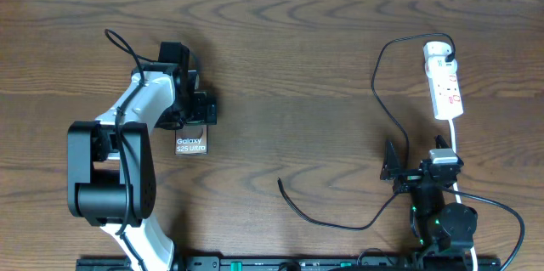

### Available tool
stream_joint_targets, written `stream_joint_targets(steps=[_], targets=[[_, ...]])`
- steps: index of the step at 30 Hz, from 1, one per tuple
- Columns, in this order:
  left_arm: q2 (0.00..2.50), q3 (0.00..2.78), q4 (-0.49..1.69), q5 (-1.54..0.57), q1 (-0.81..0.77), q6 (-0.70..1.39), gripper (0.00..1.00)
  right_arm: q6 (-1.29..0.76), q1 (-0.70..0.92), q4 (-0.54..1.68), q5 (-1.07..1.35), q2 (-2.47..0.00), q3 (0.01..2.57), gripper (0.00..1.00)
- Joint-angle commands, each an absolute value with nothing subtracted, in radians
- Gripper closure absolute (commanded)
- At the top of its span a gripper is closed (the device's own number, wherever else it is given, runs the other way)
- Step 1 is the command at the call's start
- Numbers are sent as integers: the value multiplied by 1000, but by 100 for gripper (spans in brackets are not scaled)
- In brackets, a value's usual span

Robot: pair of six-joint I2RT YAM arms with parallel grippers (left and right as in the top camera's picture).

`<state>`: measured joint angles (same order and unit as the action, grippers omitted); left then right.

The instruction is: Plug charger to phone and switch on socket

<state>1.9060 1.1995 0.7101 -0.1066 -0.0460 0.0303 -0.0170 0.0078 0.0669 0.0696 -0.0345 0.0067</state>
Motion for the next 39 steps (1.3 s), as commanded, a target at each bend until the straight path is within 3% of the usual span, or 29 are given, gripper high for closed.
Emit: stream_joint_targets(steps=[1, 39], targets=[[1911, 1177, 715, -112, -45, 46, 0, -10, 14, 72, 62, -31, 6, 1], [1916, 1123, 650, -51, -45, 38, 0, -10, 14, 72, 62, -31, 6, 1]])
